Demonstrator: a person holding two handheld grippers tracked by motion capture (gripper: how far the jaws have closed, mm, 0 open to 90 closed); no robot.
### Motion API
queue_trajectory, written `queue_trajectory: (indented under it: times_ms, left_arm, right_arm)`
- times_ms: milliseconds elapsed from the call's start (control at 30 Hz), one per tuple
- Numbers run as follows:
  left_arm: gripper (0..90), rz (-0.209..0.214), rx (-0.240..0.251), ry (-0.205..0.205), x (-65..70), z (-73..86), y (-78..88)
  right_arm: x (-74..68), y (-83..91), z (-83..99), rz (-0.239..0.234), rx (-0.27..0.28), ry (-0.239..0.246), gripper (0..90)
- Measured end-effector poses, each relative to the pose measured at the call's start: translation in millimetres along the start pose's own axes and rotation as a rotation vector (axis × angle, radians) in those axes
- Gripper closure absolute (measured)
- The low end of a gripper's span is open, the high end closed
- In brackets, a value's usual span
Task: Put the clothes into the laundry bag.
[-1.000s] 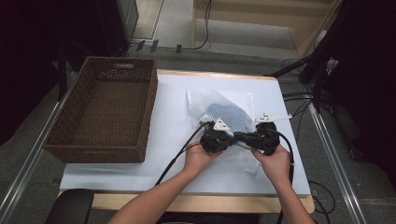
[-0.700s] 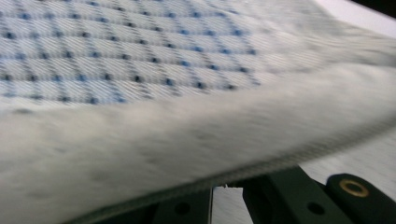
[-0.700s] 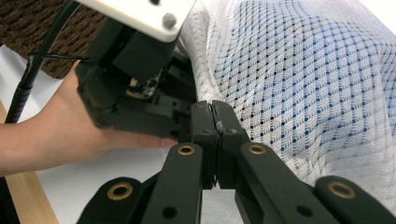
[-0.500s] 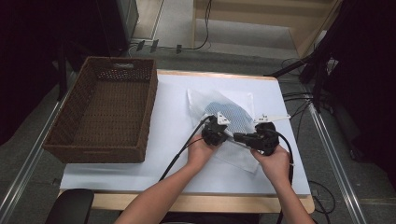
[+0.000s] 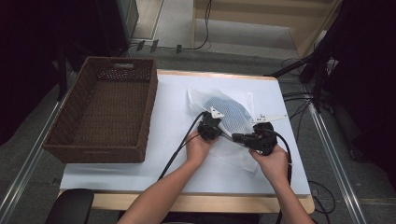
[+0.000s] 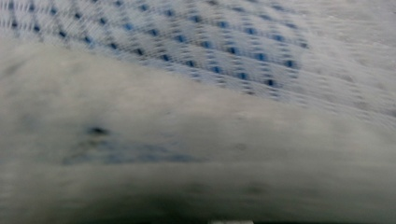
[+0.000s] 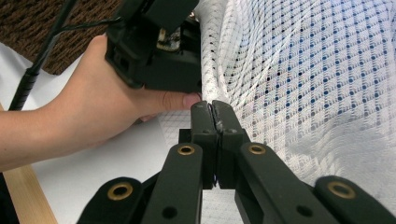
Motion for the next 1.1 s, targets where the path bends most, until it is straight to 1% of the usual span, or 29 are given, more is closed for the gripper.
queue_trajectory:
  times_ms: [33,100,133,167,233,300,333,367,400,433,500,567,633,700,833,867,1033,1067,1100]
  left_arm:
    - [90.0,0.013,0.002,0.001,0.1,0.1,0.1]
    - [88.4,0.025,-0.015,-0.01,0.6,1.2,2.9]
    - [87.5,0.041,-0.021,-0.006,1.0,1.7,4.9]
    - [86.4,0.044,-0.023,-0.002,1.4,2.0,6.4]
    - [84.9,0.068,-0.039,0.0,3.0,3.3,10.8]
    - [83.3,0.093,-0.046,-0.016,5.6,4.6,17.5]
    - [82.2,0.094,-0.052,-0.032,6.3,5.3,21.4]
    - [82.2,0.1,-0.043,-0.043,7.2,5.8,25.1]
    - [82.2,0.105,-0.047,-0.044,7.1,6.4,29.1]
    - [82.1,0.116,-0.043,-0.037,7.5,6.6,33.3]
    - [81.9,0.13,-0.035,-0.042,8.8,6.5,42.4]
    - [81.2,0.15,-0.044,-0.036,9.9,7.1,49.0]
    - [80.3,0.17,-0.042,-0.045,11.7,8.6,58.2]
    - [79.8,0.164,-0.045,-0.056,11.3,10.0,65.3]
    - [78.4,0.164,-0.038,-0.041,6.3,10.4,80.2]
    - [78.0,0.162,-0.037,-0.047,4.3,10.2,83.9]
    - [75.2,0.161,-0.035,-0.04,-3.5,9.5,100.3]
    - [73.5,0.165,-0.037,-0.027,-5.6,9.3,103.7]
    - [73.1,0.171,-0.032,-0.025,-7.1,9.1,106.8]
  right_arm:
    - [0.0,-0.5,0.1,-0.001,0.001,-0.002,90.0]
    - [0.7,-1.0,0.0,0.003,0.001,-0.001,90.0]
    - [0.8,-1.2,-0.1,0.002,0.0,-0.002,90.0]
    - [1.0,-1.7,-0.2,-0.001,-0.001,0.001,90.0]
    - [1.0,-2.8,-0.5,0.003,-0.002,0.0,90.0]
    - [0.9,-3.2,-0.4,0.004,-0.004,0.002,90.0]
    - [0.6,-3.3,-0.3,0.003,-0.005,0.001,90.0]
    - [0.6,-3.4,-0.2,0.004,-0.004,0.001,90.0]
    - [0.7,-3.4,-0.1,0.005,-0.002,0.001,90.0]
    - [0.8,-3.5,0.1,0.005,-0.003,0.001,90.0]
    - [0.8,-3.3,0.1,0.005,-0.002,0.002,90.0]
    - [0.7,-3.5,0.3,0.006,-0.001,0.004,90.0]
    - [0.9,-3.8,0.4,0.007,-0.002,0.003,90.0]
    - [1.1,-4.0,0.6,0.008,-0.002,0.006,90.0]
    - [1.1,-4.9,1.4,0.006,-0.004,0.005,90.0]
    - [1.2,-5.1,1.6,0.007,-0.004,0.006,90.0]
    - [0.0,-6.2,2.1,0.005,-0.005,0.008,90.0]
    - [0.1,-6.3,2.2,0.004,-0.006,0.011,90.0]
    - [0.3,-6.6,2.3,0.005,-0.006,0.012,90.0]
Point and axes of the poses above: each handheld gripper's, and its own axes: y roughly backward along the jaws, z roughly out of its underside, x roughly to its right, the point moved 6 cm from there along -y, roughly forward along the jaws, and after that the axes turned 5 degrees about x, right-handed, at the moved point
